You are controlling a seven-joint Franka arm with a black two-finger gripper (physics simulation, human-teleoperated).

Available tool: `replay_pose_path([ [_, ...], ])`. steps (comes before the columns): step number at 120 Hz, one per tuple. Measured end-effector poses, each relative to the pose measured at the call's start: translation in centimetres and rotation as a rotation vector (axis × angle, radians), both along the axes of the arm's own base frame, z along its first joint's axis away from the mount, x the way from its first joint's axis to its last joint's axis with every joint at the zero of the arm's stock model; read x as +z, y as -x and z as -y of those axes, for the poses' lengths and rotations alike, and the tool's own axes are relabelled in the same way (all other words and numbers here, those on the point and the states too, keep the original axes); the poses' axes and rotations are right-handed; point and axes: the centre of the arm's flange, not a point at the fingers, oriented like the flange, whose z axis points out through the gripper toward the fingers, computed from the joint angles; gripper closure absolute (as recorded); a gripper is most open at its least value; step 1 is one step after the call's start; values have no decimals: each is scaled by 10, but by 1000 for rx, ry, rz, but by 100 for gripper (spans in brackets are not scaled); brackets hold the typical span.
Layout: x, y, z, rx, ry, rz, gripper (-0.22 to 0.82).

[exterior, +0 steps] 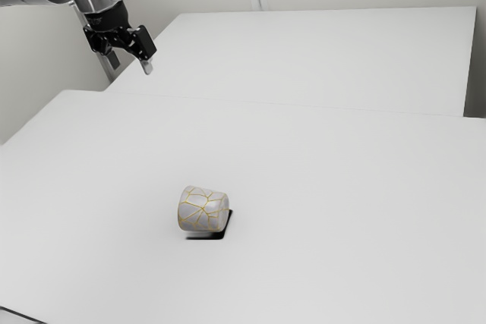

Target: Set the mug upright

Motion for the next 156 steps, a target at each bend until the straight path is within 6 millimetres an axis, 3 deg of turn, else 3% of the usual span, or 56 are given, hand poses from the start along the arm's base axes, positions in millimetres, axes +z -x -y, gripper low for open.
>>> replay_pose_path([
  [28,-2,5,15,-23,0,-14,0],
  [49,-20,18,6,1,19,-49,0],
  [80,-80,56,-21,72,92,-85,0],
  [114,-149,71,-65,221,308,-128,0],
  [156,-242,73,-62,168,576,-142,0],
])
